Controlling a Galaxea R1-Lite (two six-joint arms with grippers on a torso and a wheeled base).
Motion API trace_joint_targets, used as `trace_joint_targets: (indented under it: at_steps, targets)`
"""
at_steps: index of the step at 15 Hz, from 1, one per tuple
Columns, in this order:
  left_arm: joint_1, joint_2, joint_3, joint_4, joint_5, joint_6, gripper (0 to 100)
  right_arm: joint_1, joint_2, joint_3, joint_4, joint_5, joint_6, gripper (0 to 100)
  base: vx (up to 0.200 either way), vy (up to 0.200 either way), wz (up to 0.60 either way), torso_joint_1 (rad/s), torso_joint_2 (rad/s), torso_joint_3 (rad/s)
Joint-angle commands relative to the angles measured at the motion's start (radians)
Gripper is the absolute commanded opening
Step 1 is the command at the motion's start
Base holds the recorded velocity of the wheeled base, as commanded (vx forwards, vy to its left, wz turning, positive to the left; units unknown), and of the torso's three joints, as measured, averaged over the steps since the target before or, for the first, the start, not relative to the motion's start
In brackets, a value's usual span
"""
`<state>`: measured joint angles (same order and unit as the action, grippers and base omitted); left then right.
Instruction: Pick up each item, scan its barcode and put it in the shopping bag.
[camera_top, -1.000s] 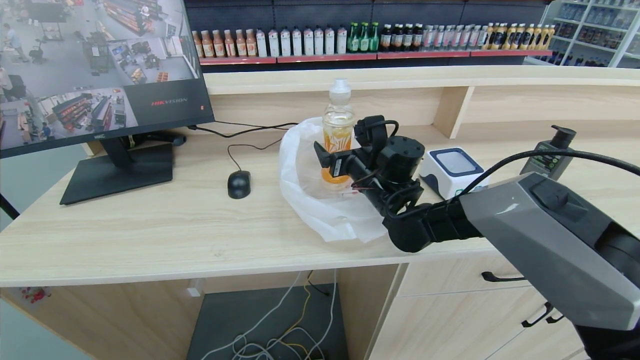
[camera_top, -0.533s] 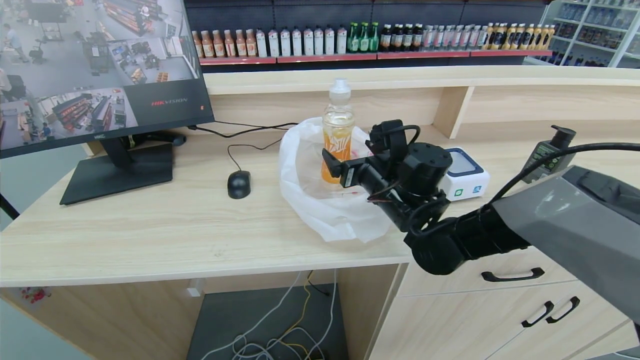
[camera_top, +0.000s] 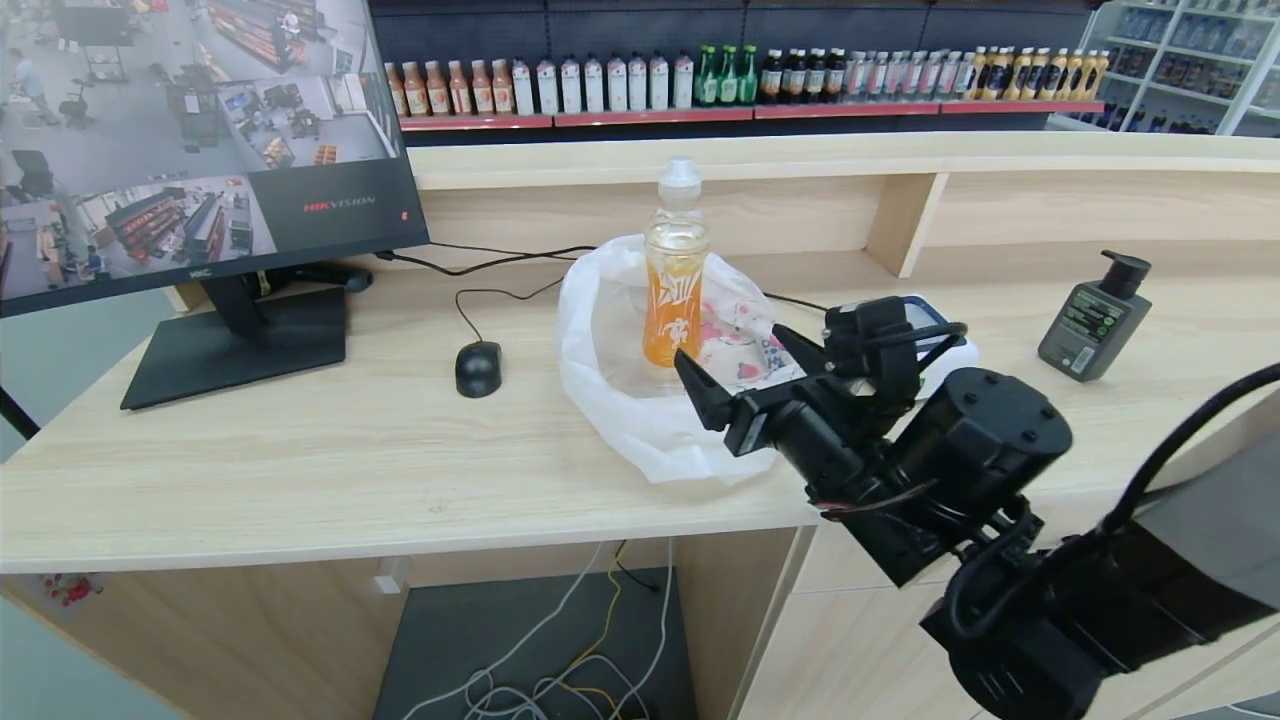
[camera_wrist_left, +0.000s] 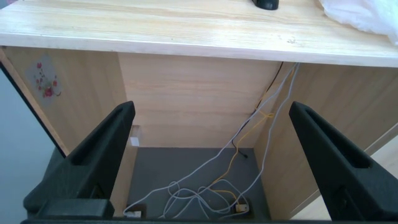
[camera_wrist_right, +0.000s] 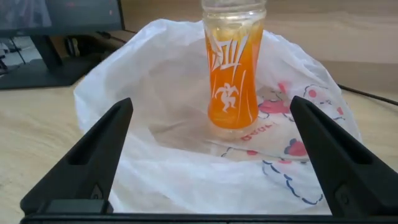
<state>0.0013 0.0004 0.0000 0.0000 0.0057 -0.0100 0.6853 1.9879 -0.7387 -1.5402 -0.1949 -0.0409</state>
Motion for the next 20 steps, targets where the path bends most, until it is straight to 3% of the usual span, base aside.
trace_joint_targets:
  at_steps: [1, 4, 11, 14, 20]
  targets:
    - [0.000, 0.000, 0.000, 0.000, 0.000, -0.001, 100, 0.008, -0.089, 0.052, -0.023, -0.003, -0.005, 100, 0.000, 0.000, 0.00, 0.000, 0.00, 0.000]
    - [0.000, 0.000, 0.000, 0.000, 0.000, -0.004, 100, 0.014, -0.149, 0.156, -0.031, 0.000, -0.014, 100, 0.000, 0.000, 0.00, 0.000, 0.00, 0.000]
    - [0.000, 0.000, 0.000, 0.000, 0.000, -0.002, 100, 0.033, -0.113, 0.111, -0.031, 0.000, -0.011, 100, 0.000, 0.000, 0.00, 0.000, 0.00, 0.000]
    - [0.000, 0.000, 0.000, 0.000, 0.000, -0.001, 100, 0.056, -0.113, 0.096, -0.031, -0.001, -0.010, 100, -0.200, 0.000, 0.00, 0.012, 0.01, 0.004]
    - [0.000, 0.000, 0.000, 0.000, 0.000, -0.002, 100, 0.056, -0.115, 0.091, -0.031, -0.001, -0.008, 100, 0.000, 0.000, 0.00, 0.000, 0.00, 0.000]
